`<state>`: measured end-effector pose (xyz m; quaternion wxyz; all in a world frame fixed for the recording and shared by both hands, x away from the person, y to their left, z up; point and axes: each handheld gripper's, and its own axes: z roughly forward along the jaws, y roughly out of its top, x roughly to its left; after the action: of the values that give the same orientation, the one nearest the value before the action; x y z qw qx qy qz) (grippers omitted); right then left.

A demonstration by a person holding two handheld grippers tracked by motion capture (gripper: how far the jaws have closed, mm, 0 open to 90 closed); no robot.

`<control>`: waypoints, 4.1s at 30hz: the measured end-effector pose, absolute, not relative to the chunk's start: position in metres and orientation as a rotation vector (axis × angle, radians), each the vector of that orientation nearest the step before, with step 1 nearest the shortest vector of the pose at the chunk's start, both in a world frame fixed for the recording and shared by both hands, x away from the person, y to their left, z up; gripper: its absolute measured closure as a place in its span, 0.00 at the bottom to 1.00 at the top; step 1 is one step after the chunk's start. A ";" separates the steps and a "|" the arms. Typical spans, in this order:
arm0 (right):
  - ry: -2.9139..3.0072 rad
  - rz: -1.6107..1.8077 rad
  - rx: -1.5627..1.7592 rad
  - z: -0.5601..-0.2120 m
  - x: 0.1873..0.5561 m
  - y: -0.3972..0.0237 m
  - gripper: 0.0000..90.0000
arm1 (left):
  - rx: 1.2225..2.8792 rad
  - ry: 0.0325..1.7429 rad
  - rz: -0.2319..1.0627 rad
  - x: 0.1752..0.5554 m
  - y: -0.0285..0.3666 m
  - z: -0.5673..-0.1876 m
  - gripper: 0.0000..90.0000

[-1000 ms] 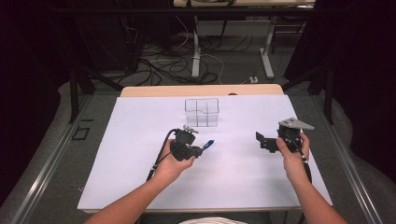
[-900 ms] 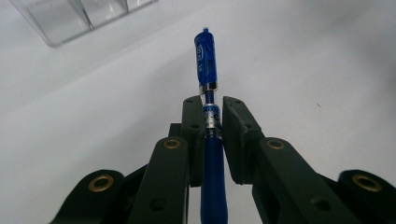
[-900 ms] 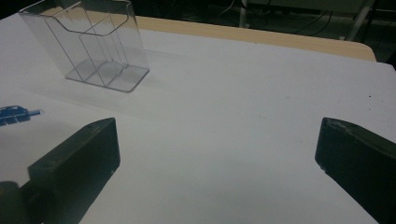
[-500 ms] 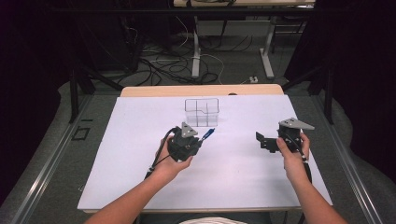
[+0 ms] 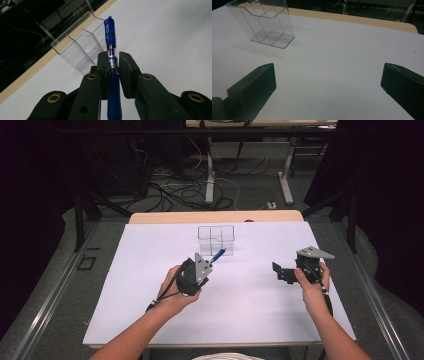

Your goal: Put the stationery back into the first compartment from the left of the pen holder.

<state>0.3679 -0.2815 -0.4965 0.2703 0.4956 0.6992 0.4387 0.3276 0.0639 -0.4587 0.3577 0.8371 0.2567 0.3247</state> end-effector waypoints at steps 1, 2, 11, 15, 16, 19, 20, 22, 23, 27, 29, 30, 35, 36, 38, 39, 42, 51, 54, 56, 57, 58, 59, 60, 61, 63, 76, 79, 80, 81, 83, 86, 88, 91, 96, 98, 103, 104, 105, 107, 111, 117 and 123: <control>1.891 1.185 1.327 -0.496 0.368 -0.281 0.00 | 2.164 0.661 0.833 0.327 0.063 -0.459 0.88; 1.895 1.182 1.321 -0.496 0.368 -0.280 0.00 | 2.167 0.657 0.833 0.327 0.063 -0.459 0.88; 1.989 1.135 1.138 -0.493 0.367 -0.263 0.00 | 2.191 0.657 0.778 0.328 0.063 -0.458 0.88; 2.019 1.158 0.991 -0.489 0.365 -0.249 0.00 | 2.199 0.654 0.752 0.327 0.064 -0.457 0.88; 2.030 1.141 0.940 -0.487 0.363 -0.245 0.00 | 2.197 0.655 0.750 0.327 0.063 -0.457 0.88; 2.073 1.049 0.767 -0.485 0.357 -0.230 0.00 | 2.214 0.641 0.747 0.326 0.062 -0.457 0.88; 2.080 1.014 0.704 -0.485 0.355 -0.225 0.00 | 2.211 0.639 0.747 0.326 0.061 -0.458 0.88; 2.078 0.949 0.578 -0.485 0.350 -0.215 0.03 | 2.214 0.637 0.741 0.326 0.060 -0.458 0.88; 2.078 0.915 0.505 -0.485 0.348 -0.210 0.06 | 2.214 0.639 0.732 0.325 0.060 -0.458 0.88; 2.071 0.868 0.318 -0.486 0.342 -0.197 0.17 | 2.226 0.627 0.720 0.325 0.058 -0.459 0.88; 2.066 0.838 0.264 -0.486 0.340 -0.192 0.18 | 2.233 0.625 0.707 0.324 0.057 -0.459 0.88; 2.065 0.829 0.235 -0.486 0.339 -0.190 0.22 | 2.230 0.623 0.709 0.324 0.056 -0.460 0.88; 2.052 0.771 0.108 -0.487 0.337 -0.182 0.35 | 2.242 0.612 0.701 0.324 0.054 -0.461 0.88; 2.050 0.760 0.086 -0.486 0.336 -0.181 0.38 | 2.242 0.612 0.699 0.324 0.054 -0.461 0.88; 2.044 0.744 0.038 -0.485 0.335 -0.178 0.43 | 2.245 0.613 0.693 0.324 0.054 -0.461 0.88; 2.043 0.726 -0.006 -0.484 0.335 -0.177 0.45 | 2.245 0.612 0.693 0.324 0.054 -0.461 0.88; 2.019 0.697 -0.115 -0.483 0.335 -0.173 0.49 | 2.246 0.618 0.689 0.324 0.055 -0.460 0.88; 1.974 0.625 -0.280 -0.485 0.343 -0.155 0.51 | 2.247 0.634 0.679 0.326 0.061 -0.457 0.88; 1.978 0.622 -0.311 -0.483 0.345 -0.148 0.51 | 2.247 0.647 0.666 0.326 0.063 -0.457 0.88; 1.972 0.598 -0.344 -0.481 0.346 -0.144 0.52 | 2.235 0.657 0.660 0.326 0.064 -0.458 0.88; 1.960 0.607 -0.343 -0.482 0.346 -0.141 0.52 | 2.240 0.655 0.658 0.327 0.065 -0.458 0.88; 1.963 0.612 -0.352 -0.482 0.347 -0.140 0.53 | 2.239 0.655 0.653 0.327 0.065 -0.458 0.88; 1.959 0.607 -0.358 -0.481 0.347 -0.138 0.53 | 2.243 0.654 0.654 0.327 0.066 -0.457 0.88; 1.959 0.595 -0.379 -0.481 0.348 -0.136 0.53 | 2.233 0.663 0.642 0.327 0.065 -0.458 0.88; 1.958 0.585 -0.385 -0.481 0.348 -0.134 0.54 | 2.239 0.669 0.633 0.326 0.066 -0.459 0.88; 1.966 0.569 -0.415 -0.481 0.349 -0.131 0.56 | 2.244 0.656 0.639 0.327 0.066 -0.459 0.88; 1.981 0.496 -0.522 -0.488 0.348 -0.121 0.67 | 2.214 0.637 0.628 0.322 0.055 -0.458 0.88; 1.976 0.474 -0.553 -0.487 0.349 -0.120 0.71 | 2.225 0.623 0.609 0.322 0.054 -0.457 0.88; 1.990 0.458 -0.554 -0.487 0.349 -0.120 0.72 | 2.238 0.611 0.614 0.322 0.053 -0.456 0.88; 1.988 0.451 -0.560 -0.487 0.349 -0.120 0.72 | 2.223 0.615 0.615 0.322 0.052 -0.457 0.88; 1.987 0.439 -0.569 -0.487 0.349 -0.119 0.74 | 2.222 0.606 0.617 0.322 0.050 -0.456 0.88; 1.982 0.420 -0.579 -0.488 0.350 -0.119 0.77 | 2.229 0.602 0.608 0.321 0.048 -0.456 0.88; 1.990 0.411 -0.580 -0.488 0.350 -0.119 0.79 | 2.233 0.596 0.608 0.321 0.048 -0.455 0.88; 1.993 0.404 -0.593 -0.489 0.349 -0.118 0.84 | 2.235 0.598 0.600 0.321 0.048 -0.455 0.88; 1.990 0.392 -0.603 -0.490 0.349 -0.117 0.85 | 2.232 0.601 0.593 0.322 0.049 -0.456 0.88; 1.984 0.379 -0.618 -0.489 0.349 -0.116 0.85 | 2.224 0.598 0.603 0.322 0.050 -0.456 0.88; 1.998 0.376 -0.594 -0.488 0.349 -0.115 0.85 | 2.179 0.628 0.582 0.323 0.055 -0.457 0.87; 1.985 0.387 -0.602 -0.488 0.350 -0.114 0.85 | 2.182 0.628 0.582 0.323 0.057 -0.457 0.86; 1.990 0.378 -0.606 -0.487 0.351 -0.113 0.85 | 2.172 0.635 0.587 0.323 0.058 -0.457 0.83; 1.988 0.369 -0.668 -0.485 0.355 -0.109 0.85 | 2.152 0.658 0.576 0.323 0.062 -0.456 0.78; 2.009 0.375 -0.610 -0.487 0.357 -0.107 0.85 | 2.118 0.701 0.549 0.324 0.072 -0.454 0.66; 2.023 0.405 -0.558 -0.488 0.362 -0.104 0.85 | 2.053 0.782 0.529 0.325 0.088 -0.452 0.56; 2.021 0.438 -0.525 -0.487 0.366 -0.103 0.85 | 1.953 0.884 0.496 0.327 0.106 -0.447 0.48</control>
<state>0.3664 -0.1027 -0.4873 0.4830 -0.2156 0.8294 0.1798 0.3270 0.1056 -0.4474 0.4536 0.7910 0.3582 0.2008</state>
